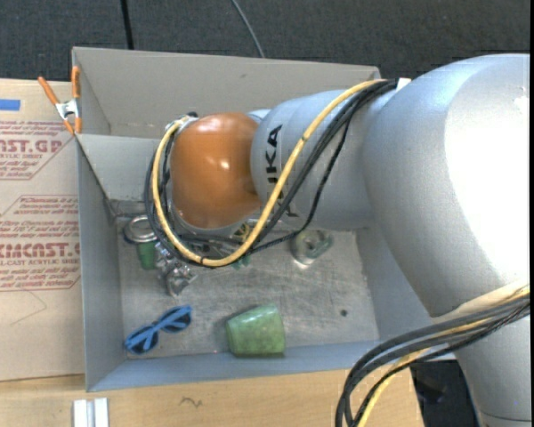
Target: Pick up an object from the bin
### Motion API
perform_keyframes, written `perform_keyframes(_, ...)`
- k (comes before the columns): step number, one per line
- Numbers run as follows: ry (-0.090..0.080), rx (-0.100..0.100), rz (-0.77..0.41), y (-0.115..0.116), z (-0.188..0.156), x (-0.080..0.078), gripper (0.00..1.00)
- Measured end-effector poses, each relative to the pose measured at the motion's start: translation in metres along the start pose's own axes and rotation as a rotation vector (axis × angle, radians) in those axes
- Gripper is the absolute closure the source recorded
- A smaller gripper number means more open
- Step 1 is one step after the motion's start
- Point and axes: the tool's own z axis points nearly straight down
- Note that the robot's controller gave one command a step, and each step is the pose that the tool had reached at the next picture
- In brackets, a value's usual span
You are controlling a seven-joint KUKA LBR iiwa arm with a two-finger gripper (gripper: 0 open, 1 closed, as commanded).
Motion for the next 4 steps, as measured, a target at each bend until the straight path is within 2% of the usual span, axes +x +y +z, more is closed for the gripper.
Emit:
perform_keyframes(1,-0.004,0.001,0.003,-0.001,-0.004,-0.001,0.0)
perform_keyframes(2,-0.005,0.002,-0.316,0.049,0.016,0.026,0.0)
perform_keyframes(3,-0.003,0.002,-0.313,0.048,0.015,0.025,1.0)
perform_keyframes(4,-0.006,0.002,-0.314,0.048,0.016,0.025,0.0)
